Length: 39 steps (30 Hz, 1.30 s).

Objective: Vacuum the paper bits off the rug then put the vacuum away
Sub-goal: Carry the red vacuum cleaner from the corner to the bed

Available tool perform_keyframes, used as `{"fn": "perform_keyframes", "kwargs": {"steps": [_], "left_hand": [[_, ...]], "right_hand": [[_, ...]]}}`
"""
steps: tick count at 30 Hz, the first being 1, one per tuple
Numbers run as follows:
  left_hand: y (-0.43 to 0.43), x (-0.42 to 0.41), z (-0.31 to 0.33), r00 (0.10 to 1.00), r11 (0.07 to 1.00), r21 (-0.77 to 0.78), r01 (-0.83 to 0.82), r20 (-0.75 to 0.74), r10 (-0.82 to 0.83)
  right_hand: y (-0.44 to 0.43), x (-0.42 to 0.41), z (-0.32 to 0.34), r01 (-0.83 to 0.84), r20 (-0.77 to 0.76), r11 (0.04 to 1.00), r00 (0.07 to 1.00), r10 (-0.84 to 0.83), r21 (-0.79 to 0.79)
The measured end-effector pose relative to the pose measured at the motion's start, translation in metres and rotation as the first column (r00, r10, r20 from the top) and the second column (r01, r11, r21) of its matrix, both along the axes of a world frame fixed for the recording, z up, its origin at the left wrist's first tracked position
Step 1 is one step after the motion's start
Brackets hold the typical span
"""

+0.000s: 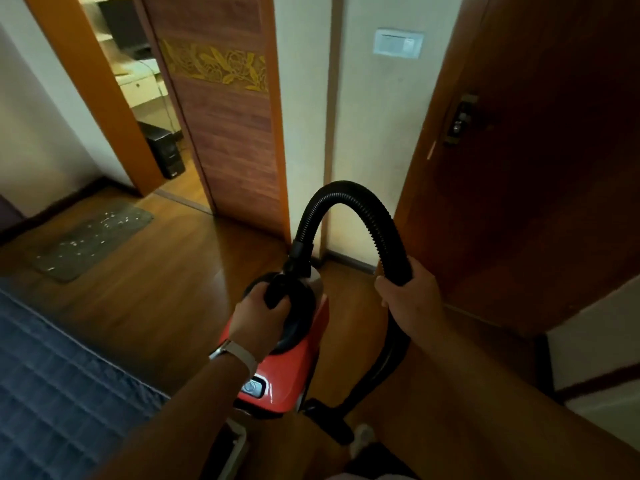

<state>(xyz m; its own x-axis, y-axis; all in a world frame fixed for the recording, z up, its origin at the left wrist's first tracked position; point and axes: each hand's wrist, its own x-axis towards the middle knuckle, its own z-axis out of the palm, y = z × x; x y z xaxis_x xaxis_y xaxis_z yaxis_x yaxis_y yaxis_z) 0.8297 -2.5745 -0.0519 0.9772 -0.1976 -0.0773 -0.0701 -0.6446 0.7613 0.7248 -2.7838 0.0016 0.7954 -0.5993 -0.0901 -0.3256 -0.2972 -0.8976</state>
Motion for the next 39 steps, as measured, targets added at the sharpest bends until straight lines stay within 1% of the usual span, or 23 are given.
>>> {"fn": "perform_keyframes", "kwargs": {"steps": [5,9,14,16,19,23,25,28,34,37,39], "left_hand": [[0.004,0.072,-0.006,0.993,0.993,0.038,-0.113,-0.015,0.113],[0.003,0.132,-0.013,0.976,0.973,0.081,-0.216,-0.008,0.217],[-0.007,0.205,-0.008,0.933,0.932,0.115,-0.344,-0.069,0.353],[-0.009,0.233,-0.002,0.911,0.910,0.118,-0.398,-0.063,0.407],[-0.011,0.277,0.005,0.878,0.872,0.128,-0.472,-0.025,0.478],[-0.006,0.324,0.014,0.834,0.831,0.079,-0.551,0.003,0.552],[0.001,0.351,0.015,0.817,0.815,0.061,-0.576,0.006,0.577],[0.014,0.393,0.008,0.815,0.815,0.038,-0.578,-0.028,0.579],[0.049,0.497,-0.019,0.811,0.813,0.016,-0.582,-0.070,0.581],[0.073,0.552,-0.023,0.811,0.817,0.012,-0.577,-0.108,0.575],[0.089,0.589,-0.018,0.817,0.821,0.000,-0.571,-0.107,0.567]], "right_hand": [[-0.009,0.093,-0.010,-0.085,0.033,0.993,0.996,0.082,0.078],[-0.018,0.177,-0.025,-0.207,0.050,0.967,0.978,0.201,0.146],[-0.034,0.287,-0.027,-0.337,0.040,0.923,0.941,0.335,0.188],[-0.039,0.326,-0.023,-0.392,0.044,0.900,0.919,0.391,0.190],[-0.044,0.382,-0.018,-0.465,0.048,0.874,0.885,0.463,0.142],[-0.035,0.445,-0.007,-0.533,0.045,0.841,0.846,0.531,0.099],[-0.028,0.478,-0.005,-0.565,0.038,0.821,0.825,0.564,0.083],[-0.014,0.533,-0.007,-0.594,0.007,0.799,0.803,0.596,0.088],[0.021,0.646,-0.026,-0.562,-0.099,0.820,0.815,0.571,0.105],[0.045,0.701,-0.024,-0.565,-0.107,0.821,0.814,0.571,0.089],[0.062,0.735,-0.017,-0.567,-0.098,0.819,0.813,0.573,0.089]]}}
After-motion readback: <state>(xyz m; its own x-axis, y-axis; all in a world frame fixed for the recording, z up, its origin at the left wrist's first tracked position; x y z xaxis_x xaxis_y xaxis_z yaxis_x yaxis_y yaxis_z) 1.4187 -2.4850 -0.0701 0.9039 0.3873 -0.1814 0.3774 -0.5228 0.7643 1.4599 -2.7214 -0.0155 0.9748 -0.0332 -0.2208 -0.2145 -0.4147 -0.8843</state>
